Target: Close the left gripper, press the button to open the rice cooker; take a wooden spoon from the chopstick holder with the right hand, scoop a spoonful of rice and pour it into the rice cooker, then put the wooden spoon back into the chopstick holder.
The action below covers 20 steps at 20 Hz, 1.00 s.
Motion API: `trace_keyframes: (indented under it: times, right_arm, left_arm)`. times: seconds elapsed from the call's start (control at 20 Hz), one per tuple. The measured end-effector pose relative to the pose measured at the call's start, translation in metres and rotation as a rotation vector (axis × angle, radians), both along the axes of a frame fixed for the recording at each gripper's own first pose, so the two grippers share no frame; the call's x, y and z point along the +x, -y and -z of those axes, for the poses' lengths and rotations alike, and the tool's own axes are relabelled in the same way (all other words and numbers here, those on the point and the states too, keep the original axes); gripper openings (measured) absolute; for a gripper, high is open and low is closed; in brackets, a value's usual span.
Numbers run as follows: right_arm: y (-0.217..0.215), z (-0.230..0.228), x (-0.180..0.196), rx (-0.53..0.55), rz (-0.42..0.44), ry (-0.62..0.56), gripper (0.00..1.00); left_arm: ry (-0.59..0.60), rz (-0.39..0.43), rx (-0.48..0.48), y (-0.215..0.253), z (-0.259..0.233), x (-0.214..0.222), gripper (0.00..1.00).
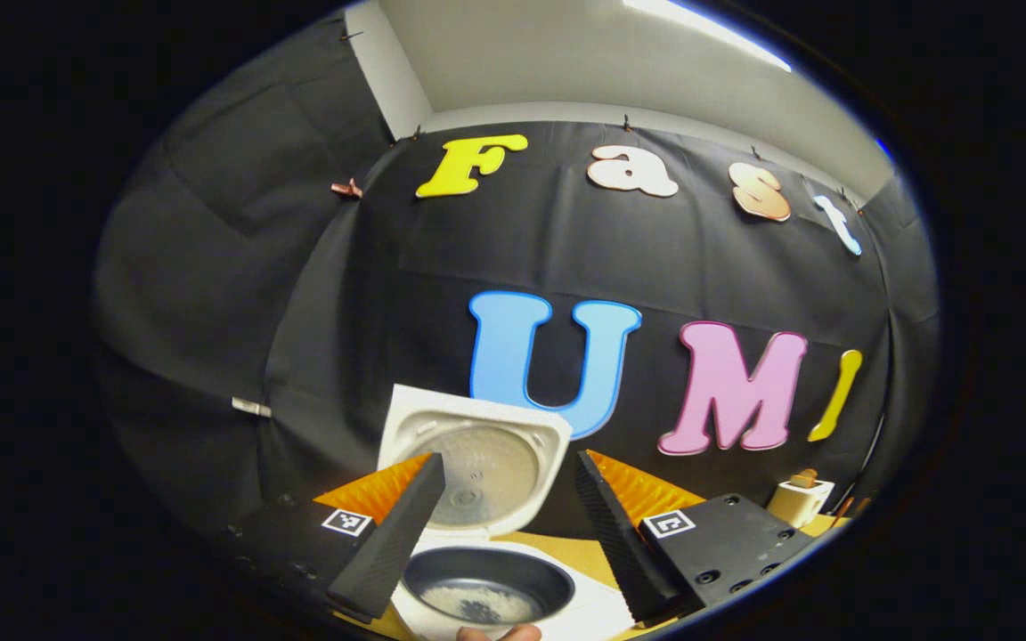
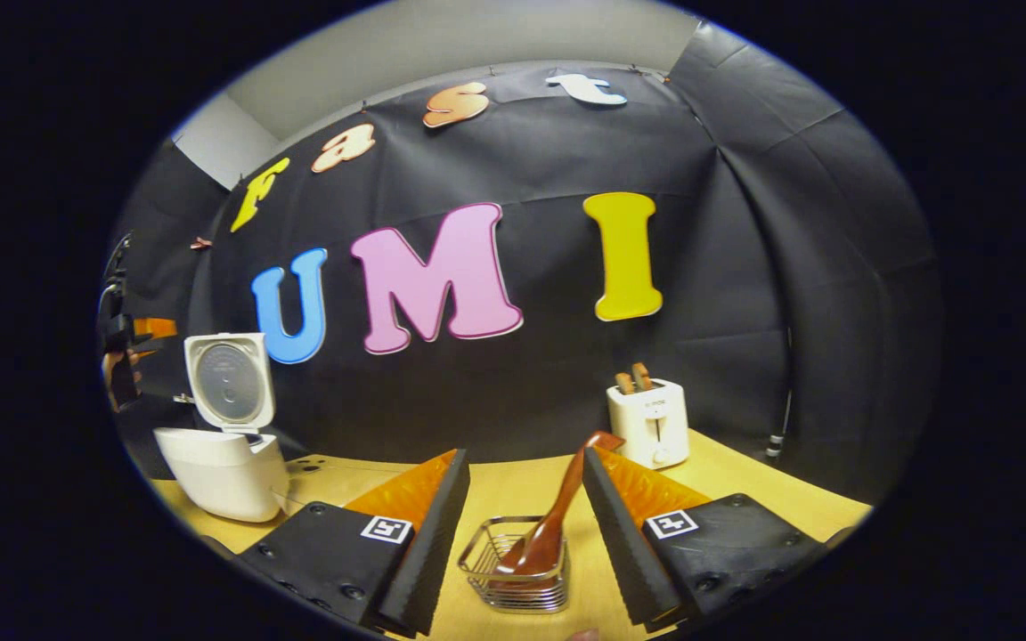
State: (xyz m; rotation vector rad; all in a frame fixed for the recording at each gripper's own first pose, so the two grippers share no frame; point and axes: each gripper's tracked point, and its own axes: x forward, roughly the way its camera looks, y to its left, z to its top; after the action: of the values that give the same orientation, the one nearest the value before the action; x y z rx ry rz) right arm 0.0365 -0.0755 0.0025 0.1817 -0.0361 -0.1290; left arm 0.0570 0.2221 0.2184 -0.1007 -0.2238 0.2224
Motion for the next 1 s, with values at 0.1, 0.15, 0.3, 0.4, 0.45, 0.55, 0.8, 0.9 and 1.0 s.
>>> trace_keyframes:
  times: [0.1, 0.15, 0.3, 0.4, 0.45, 0.55, 0.8, 0.9, 1.0]
  right_arm:
    - [-0.006, -0.002, -0.001, -0.038, -0.022, 0.013, 0.86]
    - [-0.010, -0.003, -0.004, -0.064, -0.029, 0.018, 0.92]
    - [-0.015, 0.002, -0.007, -0.149, -0.035, 0.020, 0.94]
    - [-0.016, 0.005, -0.009, -0.180, -0.035, 0.009, 0.94]
    - [-0.017, 0.005, -0.009, -0.188, -0.040, 0.007, 0.93]
    - [-0.019, 0.000, -0.010, -0.175, -0.047, 0.017, 0.92]
    - [-0.020, -0.010, -0.013, -0.176, -0.056, 0.046, 0.92]
    - [-0.022, -0.011, -0.014, -0.162, -0.065, 0.049, 0.92]
    - [-0.025, -0.012, -0.014, -0.143, -0.077, 0.051, 0.92]
  left_arm:
    - [-0.013, -0.042, 0.035, -0.017, -0.015, 0.028, 0.95]
    - [-0.015, -0.045, 0.037, -0.023, -0.021, 0.043, 0.90]
    - [-0.037, -0.081, 0.012, -0.045, -0.024, 0.084, 0.94]
    - [-0.035, -0.103, 0.001, -0.056, -0.030, 0.106, 0.94]
    - [-0.032, -0.127, 0.002, -0.064, -0.033, 0.116, 0.93]
    - [-0.034, -0.176, 0.013, -0.083, -0.040, 0.133, 0.94]
    - [-0.133, -0.228, -0.027, -0.109, -0.025, 0.168, 0.94]
    - [-0.183, -0.271, 0.044, -0.116, -0.019, 0.174, 0.94]
    - [-0.254, -0.303, 0.109, -0.115, -0.007, 0.171, 0.95]
